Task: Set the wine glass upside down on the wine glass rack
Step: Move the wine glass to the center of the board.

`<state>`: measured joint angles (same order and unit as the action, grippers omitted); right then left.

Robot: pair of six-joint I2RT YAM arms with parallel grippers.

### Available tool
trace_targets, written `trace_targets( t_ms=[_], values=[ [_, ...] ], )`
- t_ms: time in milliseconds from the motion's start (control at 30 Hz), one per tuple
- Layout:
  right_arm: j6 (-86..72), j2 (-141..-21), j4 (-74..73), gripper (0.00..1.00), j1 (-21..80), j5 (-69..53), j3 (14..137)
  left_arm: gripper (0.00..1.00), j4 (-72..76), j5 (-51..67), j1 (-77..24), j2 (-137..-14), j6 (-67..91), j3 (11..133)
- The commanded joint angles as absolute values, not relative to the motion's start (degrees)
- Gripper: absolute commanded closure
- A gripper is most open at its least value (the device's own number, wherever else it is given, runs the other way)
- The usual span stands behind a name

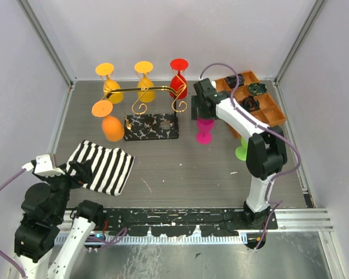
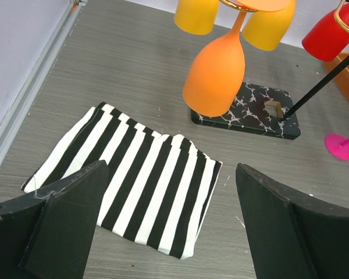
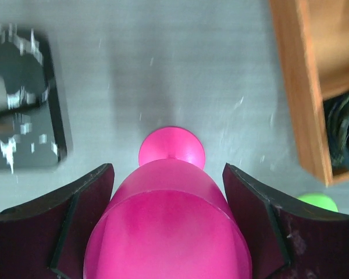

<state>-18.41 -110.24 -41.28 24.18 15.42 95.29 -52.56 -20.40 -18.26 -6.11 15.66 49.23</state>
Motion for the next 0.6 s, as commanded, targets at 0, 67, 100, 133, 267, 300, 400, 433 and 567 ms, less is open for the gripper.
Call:
trace_targets(
  t_ms=[0, 67, 100, 133, 267, 300, 400, 433, 567],
  values=[
    [-20.6, -99.1, -41.2, 0.21, 31.1, 19.6, 85.2, 0.02, -51.0, -19.9, -17.9, -5.1, 15.2, 48.5],
    [-22.7, -94.9, -40.0, 0.21, 34.4, 21.3, 79.7, 0.02, -51.0, -19.9, -18.0, -5.0, 15.3, 48.4],
    [-23.9, -92.9, -39.4, 0.21, 35.9, 21.7, 77.3, 0.02, -50.9, -19.9, -17.9, -5.0, 15.3, 48.4],
    [-24.9, -90.8, -38.8, 0.21, 37.3, 22.2, 74.7, 0.02, -50.9, -19.9, -18.0, -4.9, 15.2, 48.4],
    [-27.8, -82.1, -36.3, 0.20, 41.8, 21.7, 67.1, 0.02, -50.9, -19.8, -18.0, -5.3, 15.2, 48.4],
    [-28.6, -80.6, -36.3, 0.21, 42.6, 21.4, 65.9, 0.02, -50.9, -19.8, -18.0, -5.4, 15.2, 48.4],
    [-30.6, -76.4, -35.8, 0.20, 45.5, 21.5, 62.5, 0.02, -50.9, -19.8, -17.9, -5.4, 15.1, 48.4],
    [-30.8, -75.2, -35.4, 0.20, 46.2, 21.7, 61.4, 0.02, -50.9, -19.8, -18.0, -5.4, 15.1, 48.4],
    [-31.6, -72.4, -32.7, 0.18, 48.1, 21.5, 57.2, 0.02, -50.9, -19.8, -17.9, -5.4, 15.1, 48.4]
  ],
)
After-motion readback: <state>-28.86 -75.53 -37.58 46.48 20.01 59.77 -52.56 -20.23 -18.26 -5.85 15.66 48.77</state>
